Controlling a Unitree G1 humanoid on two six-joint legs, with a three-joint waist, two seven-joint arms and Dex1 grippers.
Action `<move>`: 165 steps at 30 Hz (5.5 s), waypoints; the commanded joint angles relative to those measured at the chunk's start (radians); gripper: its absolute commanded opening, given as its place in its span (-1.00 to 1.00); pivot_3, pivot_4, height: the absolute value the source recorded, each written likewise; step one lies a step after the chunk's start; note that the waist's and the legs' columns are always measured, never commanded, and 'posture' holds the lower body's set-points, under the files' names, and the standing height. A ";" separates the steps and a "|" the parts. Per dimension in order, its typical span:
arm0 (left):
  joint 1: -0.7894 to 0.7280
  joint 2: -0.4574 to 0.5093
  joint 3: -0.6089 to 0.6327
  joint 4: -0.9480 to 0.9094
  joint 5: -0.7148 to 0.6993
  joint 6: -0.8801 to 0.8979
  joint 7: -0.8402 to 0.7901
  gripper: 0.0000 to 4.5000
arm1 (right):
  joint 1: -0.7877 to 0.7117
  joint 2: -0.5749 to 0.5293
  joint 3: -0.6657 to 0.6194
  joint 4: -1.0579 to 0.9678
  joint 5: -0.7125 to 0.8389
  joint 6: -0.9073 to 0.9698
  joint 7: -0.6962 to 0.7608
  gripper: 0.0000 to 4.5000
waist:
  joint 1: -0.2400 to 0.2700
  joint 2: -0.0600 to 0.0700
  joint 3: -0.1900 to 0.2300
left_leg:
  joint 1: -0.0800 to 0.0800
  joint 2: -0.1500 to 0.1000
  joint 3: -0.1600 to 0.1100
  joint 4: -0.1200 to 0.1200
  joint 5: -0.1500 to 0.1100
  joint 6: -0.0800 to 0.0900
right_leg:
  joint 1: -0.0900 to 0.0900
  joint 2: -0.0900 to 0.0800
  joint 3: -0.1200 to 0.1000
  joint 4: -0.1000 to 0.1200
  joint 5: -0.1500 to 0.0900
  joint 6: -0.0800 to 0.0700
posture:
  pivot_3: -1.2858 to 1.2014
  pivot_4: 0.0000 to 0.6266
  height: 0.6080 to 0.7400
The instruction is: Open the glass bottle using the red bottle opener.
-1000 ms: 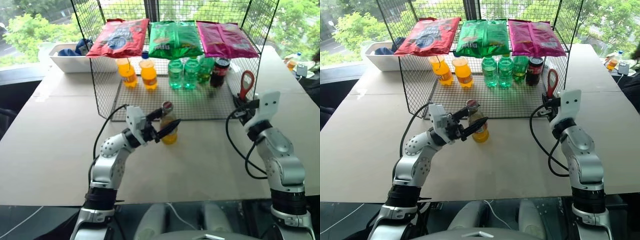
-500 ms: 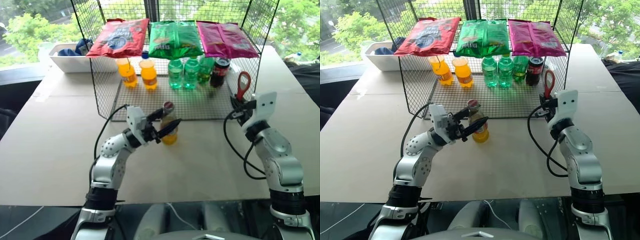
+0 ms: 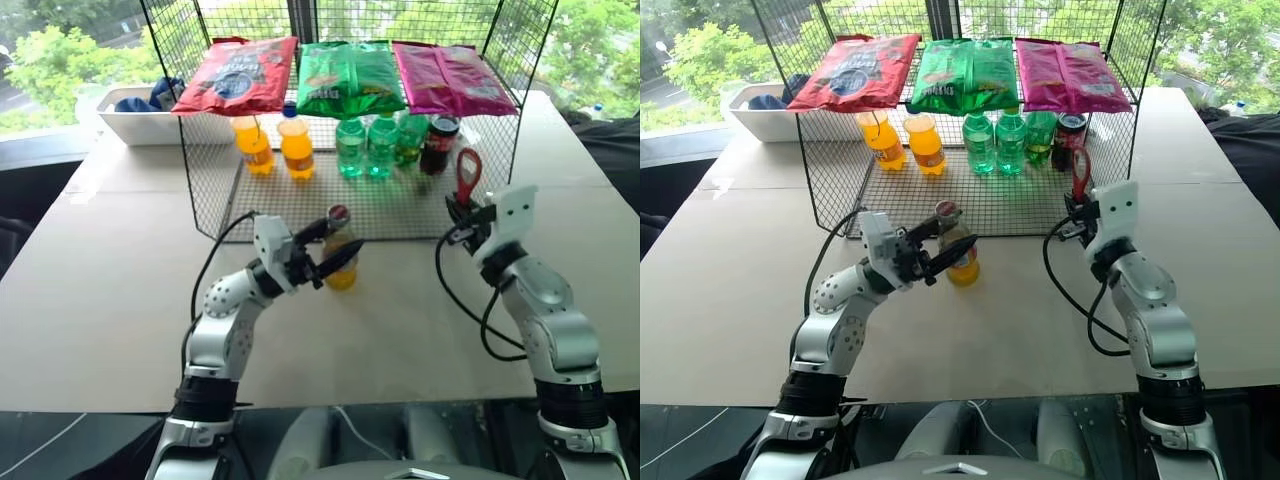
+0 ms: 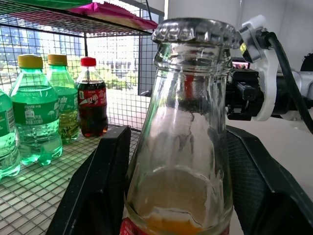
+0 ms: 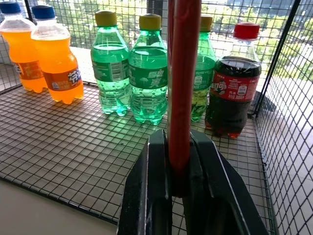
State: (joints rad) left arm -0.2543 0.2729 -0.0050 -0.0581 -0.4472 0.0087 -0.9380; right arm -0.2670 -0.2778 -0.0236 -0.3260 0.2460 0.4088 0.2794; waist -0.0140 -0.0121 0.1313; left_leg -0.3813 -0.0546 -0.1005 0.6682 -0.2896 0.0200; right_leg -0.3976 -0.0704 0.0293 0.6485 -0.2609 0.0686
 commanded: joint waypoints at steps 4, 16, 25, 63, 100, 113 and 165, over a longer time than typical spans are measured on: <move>-0.007 0.006 -0.004 -0.008 0.019 -0.039 0.009 -0.01 | -0.033 -0.002 0.006 -0.024 -0.010 -0.024 0.014 -1.00 | 0.000 0.000 0.000 | 0.000 0.000 0.000 0.000 0.000 0.000 | 0.000 0.000 0.000 0.000 0.000 0.000 | 0.03 -0.52 1.00; -0.023 0.004 0.005 0.002 0.008 -0.026 0.021 -0.01 | -0.022 0.007 0.000 -0.021 -0.018 -0.031 0.014 -1.00 | 0.000 0.000 0.000 | 0.000 0.000 0.000 0.000 0.000 0.000 | 0.000 0.000 0.000 0.000 0.000 0.000 | 0.03 -0.52 1.00; -0.027 0.000 0.003 0.000 0.008 -0.041 0.020 0.75 | -0.017 0.011 -0.004 -0.018 -0.023 -0.038 0.015 -1.00 | 0.001 0.000 0.000 | 0.000 0.000 0.000 0.000 0.000 0.000 | 0.000 0.000 0.000 0.000 0.000 0.000 | 0.03 -0.52 1.00; -0.007 -0.003 -0.015 -0.021 -0.015 -0.066 0.003 0.31 | -0.020 -0.005 0.008 -0.029 -0.033 -0.038 0.027 -1.00 | 0.000 0.000 0.000 | 0.000 0.000 0.000 0.000 0.000 0.000 | 0.000 0.000 0.000 -0.001 0.000 0.000 | 0.03 -0.52 1.00; 0.007 0.016 -0.021 -0.001 0.006 -0.085 0.030 -0.29 | -0.093 -0.079 0.345 0.064 -0.378 -0.304 0.121 -1.00 | 0.002 0.000 0.000 | 0.001 0.000 -0.001 0.000 0.000 0.000 | 0.001 0.000 -0.001 -0.001 0.000 0.000 | 0.03 -0.52 1.00; 0.005 0.011 -0.026 0.004 0.008 -0.088 0.049 -0.29 | -0.152 -0.033 0.382 0.292 -0.573 -0.569 -0.010 -1.00 | 0.001 0.000 0.000 | 0.002 0.000 -0.001 0.000 0.000 0.000 | 0.002 0.000 -0.001 -0.001 0.000 0.000 | 0.03 -0.52 1.00; 0.006 0.011 -0.029 0.019 0.010 -0.086 0.048 -0.29 | -0.213 -0.059 0.450 0.478 -0.829 -0.888 -0.130 -1.00 | 0.001 0.001 -0.002 | 0.007 0.000 -0.001 0.000 0.000 -0.001 | 0.006 0.000 -0.001 0.000 0.000 0.000 | 0.03 -0.52 1.00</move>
State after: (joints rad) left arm -0.2507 0.2825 -0.0078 -0.0648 -0.4702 -0.0961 -0.8985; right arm -0.4701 -0.3171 0.3638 0.1420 -0.5268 -0.4222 0.1124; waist -0.0131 -0.0114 0.1292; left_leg -0.3744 -0.0546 -0.1014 0.6682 -0.2891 0.0190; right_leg -0.3914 -0.0700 0.0282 0.6482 -0.2609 0.0684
